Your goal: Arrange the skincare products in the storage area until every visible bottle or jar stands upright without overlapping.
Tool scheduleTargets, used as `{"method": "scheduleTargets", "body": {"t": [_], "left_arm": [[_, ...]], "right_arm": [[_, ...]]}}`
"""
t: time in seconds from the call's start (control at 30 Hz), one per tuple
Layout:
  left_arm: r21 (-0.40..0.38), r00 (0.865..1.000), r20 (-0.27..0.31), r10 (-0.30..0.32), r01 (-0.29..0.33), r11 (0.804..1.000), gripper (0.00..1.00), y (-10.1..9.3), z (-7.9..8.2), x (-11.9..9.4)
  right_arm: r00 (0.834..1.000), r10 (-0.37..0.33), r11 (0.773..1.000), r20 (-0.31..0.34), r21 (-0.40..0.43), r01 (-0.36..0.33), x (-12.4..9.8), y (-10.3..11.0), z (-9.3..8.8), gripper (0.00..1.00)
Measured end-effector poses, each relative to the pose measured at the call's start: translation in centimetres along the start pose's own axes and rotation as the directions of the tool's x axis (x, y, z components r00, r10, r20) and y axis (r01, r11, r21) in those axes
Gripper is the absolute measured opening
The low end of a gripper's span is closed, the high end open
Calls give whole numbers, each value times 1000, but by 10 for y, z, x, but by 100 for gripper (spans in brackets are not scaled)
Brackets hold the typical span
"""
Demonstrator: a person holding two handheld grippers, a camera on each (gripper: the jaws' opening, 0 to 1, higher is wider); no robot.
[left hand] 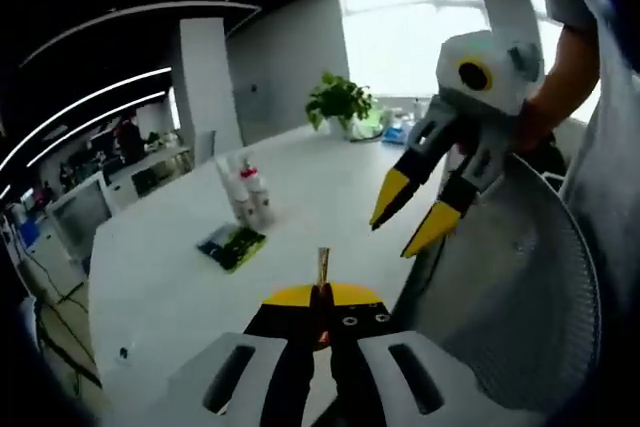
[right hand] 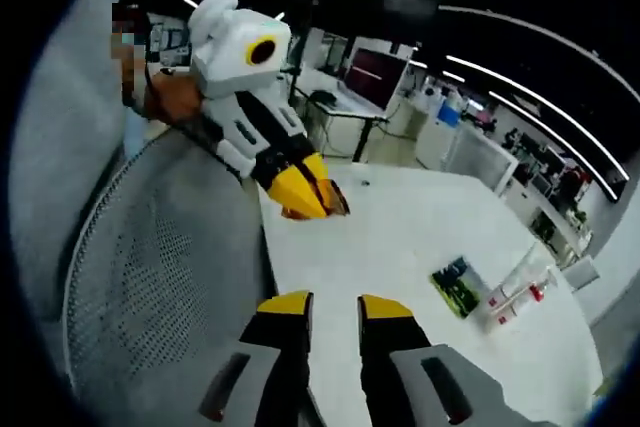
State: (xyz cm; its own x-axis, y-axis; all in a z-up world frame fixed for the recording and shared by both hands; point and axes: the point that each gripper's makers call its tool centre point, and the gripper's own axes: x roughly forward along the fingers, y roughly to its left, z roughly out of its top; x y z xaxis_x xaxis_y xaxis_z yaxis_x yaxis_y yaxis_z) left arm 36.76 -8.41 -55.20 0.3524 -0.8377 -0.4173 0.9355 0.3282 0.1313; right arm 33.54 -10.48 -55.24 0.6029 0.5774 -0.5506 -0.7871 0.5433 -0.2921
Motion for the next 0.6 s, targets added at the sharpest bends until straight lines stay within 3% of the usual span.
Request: {"method": "scheduleTargets", "body": {"t": [0.1,0.17,0.2,0.6], "left_arm": [[53,999,-24,-46,48,997,1,-11,-5,1],[76,995,-55,-80,84,994,1,-19,-10,2],[79,995,-45,-92,95,992,1,-22,-9,3],[114,990,-62,-126,133,985,1,-29,-12,3]], "right_arm": [[1000,10,999,-5,-33,-10,8,8,3,12],[1000,-13,993,-1,-117,13,7,7,5,11],[1000,-4,992,-7,-126,3,6,11,3,10],[1000,9,966,-19,-259,-13,5,16,3,4]]}}
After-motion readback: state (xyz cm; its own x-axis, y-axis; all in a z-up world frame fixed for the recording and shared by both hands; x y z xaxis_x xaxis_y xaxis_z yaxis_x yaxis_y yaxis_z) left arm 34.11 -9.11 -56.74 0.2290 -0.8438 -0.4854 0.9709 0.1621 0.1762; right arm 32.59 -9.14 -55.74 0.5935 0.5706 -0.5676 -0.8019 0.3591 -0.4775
